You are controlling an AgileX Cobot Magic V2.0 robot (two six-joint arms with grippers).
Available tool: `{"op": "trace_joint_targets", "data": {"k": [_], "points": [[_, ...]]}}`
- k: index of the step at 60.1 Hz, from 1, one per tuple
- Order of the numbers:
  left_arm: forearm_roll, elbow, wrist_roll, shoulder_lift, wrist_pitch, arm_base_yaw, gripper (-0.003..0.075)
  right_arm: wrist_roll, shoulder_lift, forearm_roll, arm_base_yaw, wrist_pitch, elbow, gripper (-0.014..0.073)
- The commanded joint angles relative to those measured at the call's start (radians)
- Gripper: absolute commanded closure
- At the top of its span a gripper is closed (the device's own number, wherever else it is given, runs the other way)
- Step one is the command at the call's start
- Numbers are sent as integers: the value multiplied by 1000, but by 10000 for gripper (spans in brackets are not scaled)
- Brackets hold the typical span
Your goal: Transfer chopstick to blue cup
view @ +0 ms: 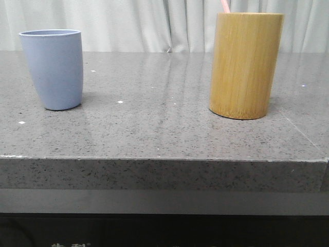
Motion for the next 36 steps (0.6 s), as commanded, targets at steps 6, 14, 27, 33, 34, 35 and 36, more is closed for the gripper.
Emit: {"op": "trace_joint_targets", "data": {"k": [6, 14, 27, 33, 34, 35, 36], "points": [[0, -121, -10, 204, 7, 3, 739, -6, 177, 3, -1, 41, -164, 716], [-4, -127, -10, 254, -9, 3, 738, -6, 202, 4, -1, 44, -171, 715], [-4, -127, -10, 256, -9, 3, 414, -6, 201, 4, -1, 55, -171, 468], [-4, -127, -10, 256, -7, 3, 146, -6, 201, 3, -1, 79, -171, 221], [-4, -127, -10, 256, -7, 3, 106, -6, 201, 3, -1, 84, -171, 176], [-4, -127, -10, 256, -7, 3, 73, -6, 201, 3, -1, 88, -171, 136], [-4, -127, -10, 256, -7, 3, 56, -6, 201, 3, -1, 90, -171, 112]]}}
